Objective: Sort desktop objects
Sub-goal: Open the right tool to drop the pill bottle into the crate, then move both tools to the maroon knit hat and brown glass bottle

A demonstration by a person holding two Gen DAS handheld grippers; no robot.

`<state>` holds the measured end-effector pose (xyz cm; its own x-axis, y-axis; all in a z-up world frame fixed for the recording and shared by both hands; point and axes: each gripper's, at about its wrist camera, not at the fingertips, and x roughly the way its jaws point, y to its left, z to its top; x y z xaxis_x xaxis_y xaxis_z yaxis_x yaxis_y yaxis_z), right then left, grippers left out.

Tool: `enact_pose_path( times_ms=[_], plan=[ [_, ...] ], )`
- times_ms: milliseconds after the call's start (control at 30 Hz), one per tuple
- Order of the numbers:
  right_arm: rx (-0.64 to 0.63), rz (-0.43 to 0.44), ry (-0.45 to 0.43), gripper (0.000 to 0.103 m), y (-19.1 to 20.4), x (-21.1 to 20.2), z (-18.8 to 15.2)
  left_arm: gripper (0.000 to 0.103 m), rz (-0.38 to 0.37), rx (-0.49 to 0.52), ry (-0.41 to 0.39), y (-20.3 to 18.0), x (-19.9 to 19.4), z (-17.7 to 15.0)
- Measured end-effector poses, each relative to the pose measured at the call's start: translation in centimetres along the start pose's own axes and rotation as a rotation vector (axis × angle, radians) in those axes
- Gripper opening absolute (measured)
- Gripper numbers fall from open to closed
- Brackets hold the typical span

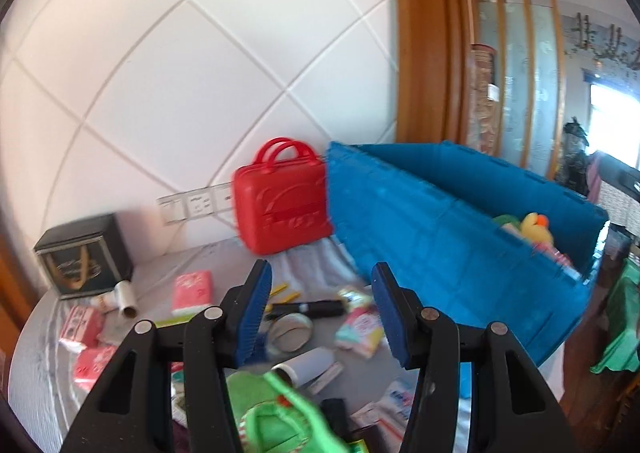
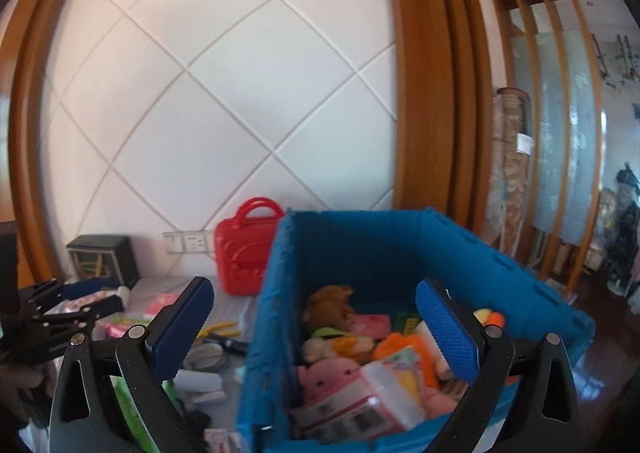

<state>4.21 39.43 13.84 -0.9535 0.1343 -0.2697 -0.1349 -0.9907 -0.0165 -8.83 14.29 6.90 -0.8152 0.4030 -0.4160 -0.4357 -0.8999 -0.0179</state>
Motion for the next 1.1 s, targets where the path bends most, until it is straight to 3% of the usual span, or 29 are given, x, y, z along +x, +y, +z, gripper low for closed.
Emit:
enact_pose_path(
  times_ms=[100, 200, 333, 600, 800, 1000, 1100],
  plan=[
    [-0.018, 0.107, 0.027, 0.103, 4.2, -0.1, -3.3, 0.051, 0.066, -0.001, 0.032, 2.6, -0.1, -3.0],
    [-0.05, 0.158, 0.062, 0.103, 8.1, 0.4, -7.6, 0.051, 0.135, 0.007, 0.059, 4.7, -0.6, -6.5],
    [-0.114, 0.173, 0.154, 0.103, 12.4, 1.4, -13.4, 0.054, 0.19, -0.024, 0.083, 7.6, -2.1, -12.0],
    [-0.024, 0.18, 0.389, 0.101, 14.9, 5.4, -21.8, 0.054, 0.255, -0.061, 0.206, 12.4, -3.3, -21.1],
    [-0.019, 0.125, 0.499, 0.101, 16.0, 7.5, -25.6, 0.054, 0.265, -0.105, 0.288, 15.3, -4.0, -25.3],
    [0.008, 0.063, 0.553, 0.101, 16.4, 8.4, -27.4, 0.054, 0.178, -0.137, 0.322, 17.1, -4.9, -27.7],
    [0.008, 0.046, 0.566, 0.101, 16.7, 8.7, -28.0, 0.062, 0.157, -0.163, 0.344, 17.9, -5.0, -28.6]
  ],
)
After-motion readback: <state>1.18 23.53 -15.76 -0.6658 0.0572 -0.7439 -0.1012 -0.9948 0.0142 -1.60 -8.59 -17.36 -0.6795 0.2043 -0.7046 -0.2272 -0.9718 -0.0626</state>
